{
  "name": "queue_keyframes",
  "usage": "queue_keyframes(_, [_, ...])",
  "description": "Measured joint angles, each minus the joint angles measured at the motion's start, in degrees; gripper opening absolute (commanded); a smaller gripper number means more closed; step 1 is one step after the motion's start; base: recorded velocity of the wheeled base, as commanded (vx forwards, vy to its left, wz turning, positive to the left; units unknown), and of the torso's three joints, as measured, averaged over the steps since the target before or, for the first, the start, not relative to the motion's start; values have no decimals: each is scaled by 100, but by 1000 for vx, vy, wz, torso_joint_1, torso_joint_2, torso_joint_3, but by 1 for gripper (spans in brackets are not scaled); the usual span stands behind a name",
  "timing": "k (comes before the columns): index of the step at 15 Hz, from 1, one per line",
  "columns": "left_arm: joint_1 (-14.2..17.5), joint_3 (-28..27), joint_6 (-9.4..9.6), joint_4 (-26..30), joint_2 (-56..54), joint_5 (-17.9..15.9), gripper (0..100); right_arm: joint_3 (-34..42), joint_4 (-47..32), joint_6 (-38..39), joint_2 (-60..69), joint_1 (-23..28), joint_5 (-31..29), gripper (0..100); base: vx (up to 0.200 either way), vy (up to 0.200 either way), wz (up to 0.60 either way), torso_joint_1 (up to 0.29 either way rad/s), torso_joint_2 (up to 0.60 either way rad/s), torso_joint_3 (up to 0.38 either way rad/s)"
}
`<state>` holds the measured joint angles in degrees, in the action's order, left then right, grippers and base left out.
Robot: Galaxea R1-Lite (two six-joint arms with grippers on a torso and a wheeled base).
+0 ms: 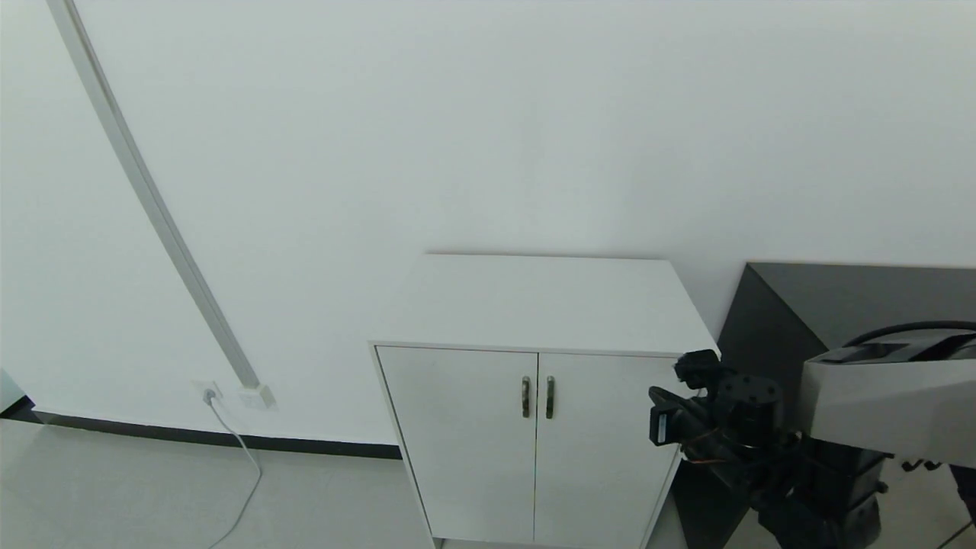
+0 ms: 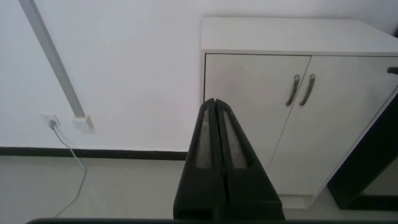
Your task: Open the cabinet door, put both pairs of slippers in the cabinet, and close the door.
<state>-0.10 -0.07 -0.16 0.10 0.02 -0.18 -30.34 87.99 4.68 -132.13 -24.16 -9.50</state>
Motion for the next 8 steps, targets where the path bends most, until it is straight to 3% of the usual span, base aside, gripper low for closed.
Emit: queue_keyframes(8, [0, -2, 0, 0, 0, 2, 0, 2690, 184, -162, 2061, 443, -93, 0, 0, 0, 0, 0, 0, 0])
